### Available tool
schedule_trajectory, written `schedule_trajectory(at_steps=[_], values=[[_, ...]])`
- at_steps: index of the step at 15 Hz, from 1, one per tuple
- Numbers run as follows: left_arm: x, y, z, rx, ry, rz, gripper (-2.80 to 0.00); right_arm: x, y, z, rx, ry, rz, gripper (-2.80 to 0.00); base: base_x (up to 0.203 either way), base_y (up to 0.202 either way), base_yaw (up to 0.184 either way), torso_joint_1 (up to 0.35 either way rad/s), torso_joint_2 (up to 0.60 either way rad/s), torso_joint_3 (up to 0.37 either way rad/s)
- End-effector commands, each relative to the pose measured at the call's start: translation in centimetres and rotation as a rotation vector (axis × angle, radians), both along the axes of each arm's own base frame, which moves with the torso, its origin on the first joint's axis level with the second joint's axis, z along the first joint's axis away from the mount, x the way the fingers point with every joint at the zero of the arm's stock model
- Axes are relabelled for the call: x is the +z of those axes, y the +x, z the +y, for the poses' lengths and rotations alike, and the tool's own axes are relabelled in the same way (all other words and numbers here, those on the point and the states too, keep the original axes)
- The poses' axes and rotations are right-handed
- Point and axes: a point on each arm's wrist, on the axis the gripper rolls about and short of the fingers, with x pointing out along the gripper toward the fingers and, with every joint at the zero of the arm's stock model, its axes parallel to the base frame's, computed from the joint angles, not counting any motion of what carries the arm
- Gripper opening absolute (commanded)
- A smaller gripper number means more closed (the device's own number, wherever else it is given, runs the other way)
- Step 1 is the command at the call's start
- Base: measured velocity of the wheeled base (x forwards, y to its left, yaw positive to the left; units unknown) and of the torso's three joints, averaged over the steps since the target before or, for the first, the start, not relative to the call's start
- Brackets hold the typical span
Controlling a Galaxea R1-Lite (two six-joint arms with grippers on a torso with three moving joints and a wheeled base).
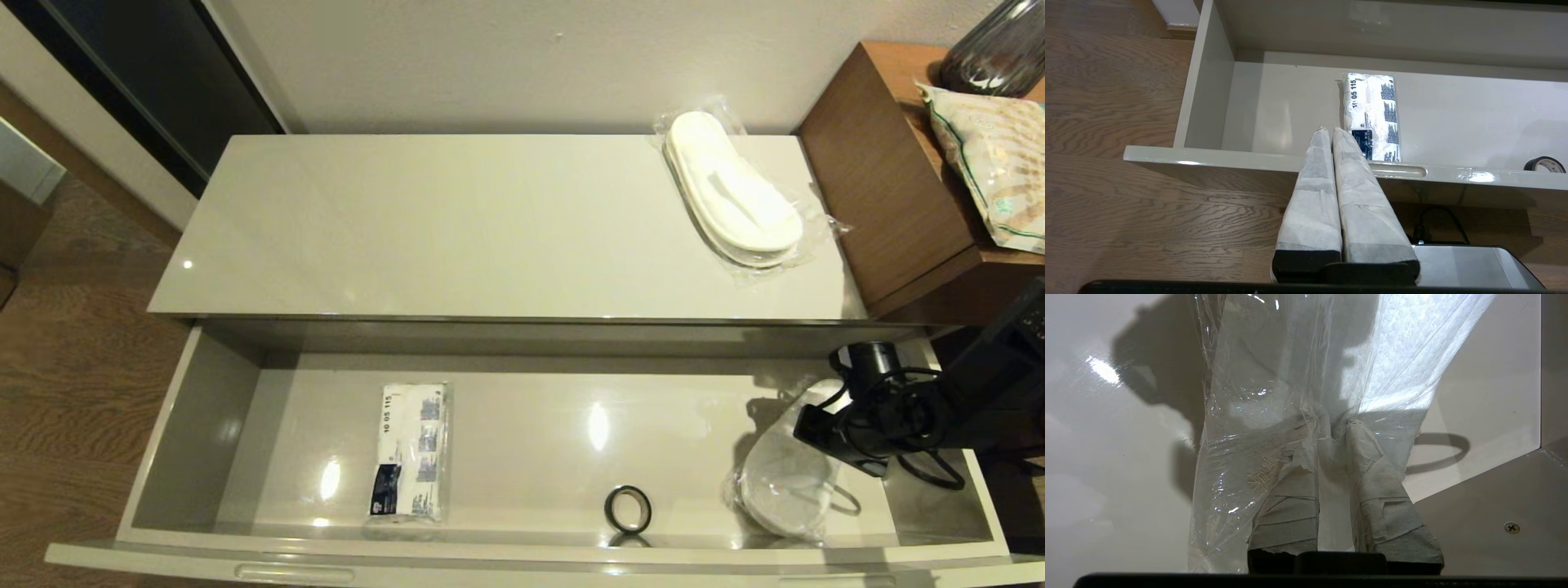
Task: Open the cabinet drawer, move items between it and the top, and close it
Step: Take out the disposable slippers from the drawer
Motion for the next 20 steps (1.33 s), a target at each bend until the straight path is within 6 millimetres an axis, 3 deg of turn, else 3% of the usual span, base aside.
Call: schedule_trajectory(at_steps=[1,4,5,7,12,20], values=[[0.0,0.0,0.0,0.000,0.000,0.000,-2.80,1.8,-0.3,0.3,0.005,0.002,-0.030,-2.80,0.000,0.000,0.000,0.000,0.00,0.000],[0.0,0.0,0.0,0.000,0.000,0.000,-2.80,7.4,-2.3,1.7,0.038,0.022,-0.091,-2.80,0.000,0.000,0.000,0.000,0.00,0.000],[0.0,0.0,0.0,0.000,0.000,0.000,-2.80,8.5,-3.0,2.6,0.056,0.035,-0.086,-2.80,0.000,0.000,0.000,0.000,0.00,0.000],[0.0,0.0,0.0,0.000,0.000,0.000,-2.80,8.7,-4.0,4.1,0.070,0.065,-0.046,-2.80,0.000,0.000,0.000,0.000,0.00,0.000],[0.0,0.0,0.0,0.000,0.000,0.000,-2.80,8.8,-5.4,4.2,0.064,0.066,-0.025,-2.80,0.000,0.000,0.000,0.000,0.00,0.000],[0.0,0.0,0.0,0.000,0.000,0.000,-2.80,11.8,-7.6,4.2,0.065,0.069,-0.033,-2.80,0.000,0.000,0.000,0.000,0.00,0.000]])
